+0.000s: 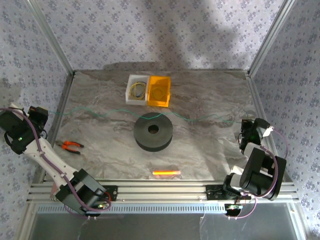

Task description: Wrap the cables

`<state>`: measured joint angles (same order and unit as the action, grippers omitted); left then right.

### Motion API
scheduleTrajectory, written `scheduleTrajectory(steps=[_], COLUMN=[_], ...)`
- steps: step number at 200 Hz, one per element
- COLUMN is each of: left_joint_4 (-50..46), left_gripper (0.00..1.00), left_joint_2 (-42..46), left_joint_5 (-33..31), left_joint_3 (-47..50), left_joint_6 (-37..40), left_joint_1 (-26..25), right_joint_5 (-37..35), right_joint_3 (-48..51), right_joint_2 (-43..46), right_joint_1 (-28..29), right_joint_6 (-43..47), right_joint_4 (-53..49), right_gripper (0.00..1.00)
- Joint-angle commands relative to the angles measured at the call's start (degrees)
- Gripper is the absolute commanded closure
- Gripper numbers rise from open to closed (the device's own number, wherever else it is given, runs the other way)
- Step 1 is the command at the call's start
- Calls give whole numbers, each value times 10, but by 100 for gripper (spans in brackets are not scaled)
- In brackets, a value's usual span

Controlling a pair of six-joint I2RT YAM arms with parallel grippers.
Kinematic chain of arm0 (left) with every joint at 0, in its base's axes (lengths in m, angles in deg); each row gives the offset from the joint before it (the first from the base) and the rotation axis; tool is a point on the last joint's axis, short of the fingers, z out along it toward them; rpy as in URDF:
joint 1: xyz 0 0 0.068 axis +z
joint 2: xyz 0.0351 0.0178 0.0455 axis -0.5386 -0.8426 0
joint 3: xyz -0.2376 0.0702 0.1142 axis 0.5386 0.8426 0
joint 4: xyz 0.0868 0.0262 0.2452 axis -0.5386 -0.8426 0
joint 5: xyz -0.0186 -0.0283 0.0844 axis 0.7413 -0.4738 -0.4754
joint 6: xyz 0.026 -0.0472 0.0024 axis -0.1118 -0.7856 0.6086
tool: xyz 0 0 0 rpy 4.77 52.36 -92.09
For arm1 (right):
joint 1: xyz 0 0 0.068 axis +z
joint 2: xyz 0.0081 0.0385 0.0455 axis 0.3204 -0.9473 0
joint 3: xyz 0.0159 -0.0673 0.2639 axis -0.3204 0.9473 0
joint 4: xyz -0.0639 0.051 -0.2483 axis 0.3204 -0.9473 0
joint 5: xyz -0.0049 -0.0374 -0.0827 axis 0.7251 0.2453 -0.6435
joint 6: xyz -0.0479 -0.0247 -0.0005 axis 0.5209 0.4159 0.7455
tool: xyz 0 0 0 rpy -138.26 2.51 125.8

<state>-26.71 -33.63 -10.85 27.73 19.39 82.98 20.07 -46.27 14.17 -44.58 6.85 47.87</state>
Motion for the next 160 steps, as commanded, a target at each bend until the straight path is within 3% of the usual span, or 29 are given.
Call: scheduleTrajectory(steps=[1, 58, 80, 91, 116, 136, 160], left_joint_4=[56, 51, 61, 58, 16, 28, 19], left_gripper=[100, 100, 100, 100, 100, 100, 100], left_joint_2=[-1, -10, -12, -11, -16, -14, -6], left_joint_5=[-35, -38, -12, -16, -68, -78, -110], left_joint_3=[-22, -42, -38, -34, -38, -27, -36], left_joint_6=[-7, -7, -15, -4, 64, 55, 53], left_joint_1=[17, 17, 6, -31, -162, -242, -303], right_joint_5=[-100, -113, -73, -50, -74, -75, -59], right_joint_3=[5, 6, -23, -58, -110, -130, -147], right_joint_2=[-13, -65, -77, -72, -53, -68, -97], right_joint_1=[-16, -18, -9, 8, 86, 124, 156], right_joint_6=[-51, -89, -45, 4, 93, 110, 118], right_joint_4=[43, 83, 80, 38, -30, -34, -33], right_gripper=[100, 100, 100, 100, 100, 100, 100])
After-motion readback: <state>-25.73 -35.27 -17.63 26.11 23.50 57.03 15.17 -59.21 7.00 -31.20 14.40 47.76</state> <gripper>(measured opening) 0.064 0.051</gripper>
